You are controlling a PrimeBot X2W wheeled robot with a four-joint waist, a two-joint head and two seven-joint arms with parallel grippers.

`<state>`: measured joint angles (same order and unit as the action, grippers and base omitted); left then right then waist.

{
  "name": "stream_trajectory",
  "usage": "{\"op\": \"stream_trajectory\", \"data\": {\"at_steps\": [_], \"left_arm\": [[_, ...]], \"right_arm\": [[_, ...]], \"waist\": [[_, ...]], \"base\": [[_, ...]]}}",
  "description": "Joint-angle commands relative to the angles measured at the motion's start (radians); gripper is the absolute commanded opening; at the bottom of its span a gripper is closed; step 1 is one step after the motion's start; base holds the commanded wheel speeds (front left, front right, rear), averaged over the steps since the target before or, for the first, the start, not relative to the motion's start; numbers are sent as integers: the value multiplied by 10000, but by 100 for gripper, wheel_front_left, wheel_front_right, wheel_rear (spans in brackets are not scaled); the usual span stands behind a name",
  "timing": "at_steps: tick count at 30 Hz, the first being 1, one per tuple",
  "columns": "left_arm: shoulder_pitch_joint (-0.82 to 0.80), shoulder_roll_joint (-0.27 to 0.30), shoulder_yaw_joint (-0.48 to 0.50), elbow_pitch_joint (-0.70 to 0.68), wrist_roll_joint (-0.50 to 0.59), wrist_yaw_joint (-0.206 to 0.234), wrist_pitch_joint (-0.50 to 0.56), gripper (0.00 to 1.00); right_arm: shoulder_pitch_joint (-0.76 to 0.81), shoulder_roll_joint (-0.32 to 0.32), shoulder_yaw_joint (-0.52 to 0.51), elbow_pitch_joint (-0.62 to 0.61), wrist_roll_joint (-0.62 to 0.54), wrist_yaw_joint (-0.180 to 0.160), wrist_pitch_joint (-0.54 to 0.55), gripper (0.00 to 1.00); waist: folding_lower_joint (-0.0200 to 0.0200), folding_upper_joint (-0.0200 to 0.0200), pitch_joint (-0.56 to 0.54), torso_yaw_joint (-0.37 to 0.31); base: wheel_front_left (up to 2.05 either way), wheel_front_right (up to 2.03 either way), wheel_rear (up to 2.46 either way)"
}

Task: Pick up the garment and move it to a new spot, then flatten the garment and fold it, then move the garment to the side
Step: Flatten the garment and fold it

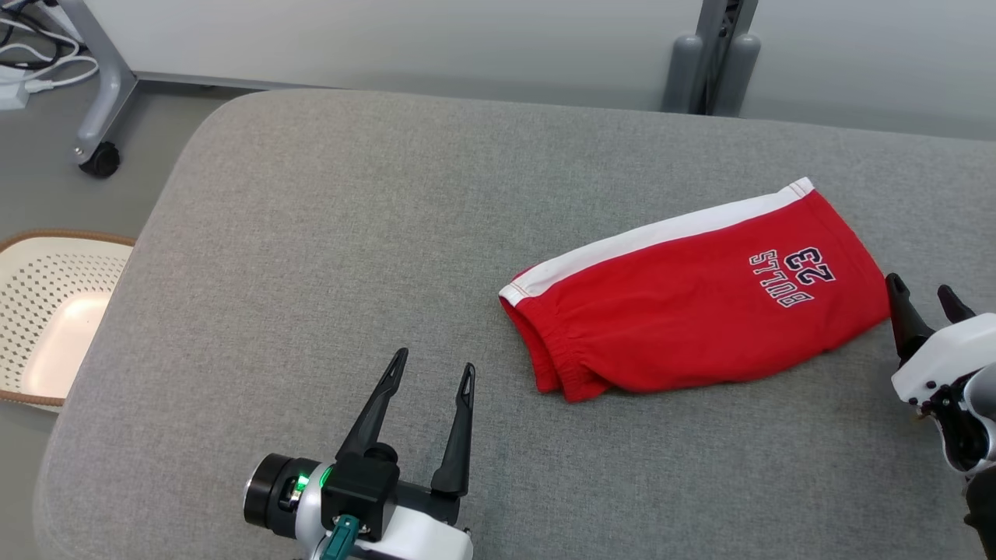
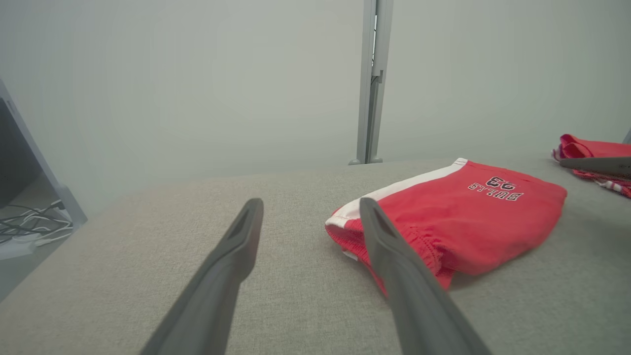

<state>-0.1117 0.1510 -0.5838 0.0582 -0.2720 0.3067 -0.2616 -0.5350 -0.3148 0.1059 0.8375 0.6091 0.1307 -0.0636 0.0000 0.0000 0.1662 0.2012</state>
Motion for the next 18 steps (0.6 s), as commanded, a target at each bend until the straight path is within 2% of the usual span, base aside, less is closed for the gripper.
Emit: {"op": "stream_trajectory", "data": {"at_steps": [1, 9, 18], "left_arm": [[-186, 41, 10, 31, 126, -59, -37, 100], [-595, -126, -231, 208, 251, -319, -37, 100], [-853, -193, -330, 359, 329, -513, -37, 100]], "right_arm": [[-294, -69, 64, 303, -112, -2, 93, 100], [-1367, -242, 642, 2302, -861, -2, 133, 100], [-1964, -142, 958, 3609, -986, -2, -144, 100]], "waist": [[0, 0, 158, 99], [0, 0, 505, 414], [0, 0, 757, 640]], "base": [[0, 0, 0], [0, 0, 0], [0, 0, 0]]}}
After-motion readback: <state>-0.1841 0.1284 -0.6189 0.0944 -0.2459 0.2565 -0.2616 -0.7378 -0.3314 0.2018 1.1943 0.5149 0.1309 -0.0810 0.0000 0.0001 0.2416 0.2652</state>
